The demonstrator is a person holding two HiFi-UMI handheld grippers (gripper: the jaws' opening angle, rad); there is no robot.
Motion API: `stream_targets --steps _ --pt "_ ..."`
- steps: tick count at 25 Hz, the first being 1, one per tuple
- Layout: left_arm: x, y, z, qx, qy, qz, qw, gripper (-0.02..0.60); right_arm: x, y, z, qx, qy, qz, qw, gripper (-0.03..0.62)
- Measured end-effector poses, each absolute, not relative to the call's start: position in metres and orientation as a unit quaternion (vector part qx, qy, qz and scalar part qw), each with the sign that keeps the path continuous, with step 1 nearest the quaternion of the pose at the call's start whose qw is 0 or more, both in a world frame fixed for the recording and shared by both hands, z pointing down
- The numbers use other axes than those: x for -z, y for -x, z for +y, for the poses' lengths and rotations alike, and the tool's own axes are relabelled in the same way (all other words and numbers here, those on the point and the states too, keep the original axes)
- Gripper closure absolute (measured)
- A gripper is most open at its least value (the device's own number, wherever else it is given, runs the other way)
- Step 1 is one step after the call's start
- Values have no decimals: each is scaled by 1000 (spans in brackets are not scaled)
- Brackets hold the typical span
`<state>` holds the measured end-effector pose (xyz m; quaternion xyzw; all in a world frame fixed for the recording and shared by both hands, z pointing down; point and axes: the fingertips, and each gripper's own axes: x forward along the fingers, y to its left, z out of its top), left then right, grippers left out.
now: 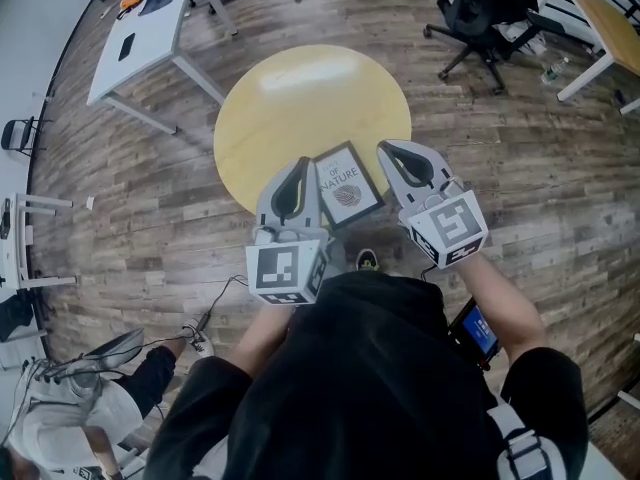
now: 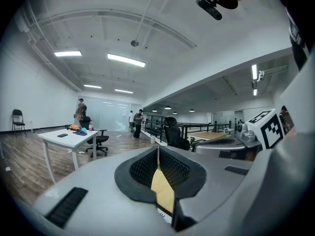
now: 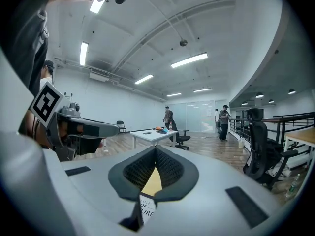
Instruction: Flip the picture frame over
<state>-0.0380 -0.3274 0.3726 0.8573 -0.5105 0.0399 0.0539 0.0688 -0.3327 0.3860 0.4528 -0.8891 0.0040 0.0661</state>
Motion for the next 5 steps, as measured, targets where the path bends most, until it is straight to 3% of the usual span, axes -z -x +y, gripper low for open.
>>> stream_targets --steps 5 --pt "-369 30 -337 -35 -859 -508 49 552 -378 -77 -341 10 -453 -889 67 577"
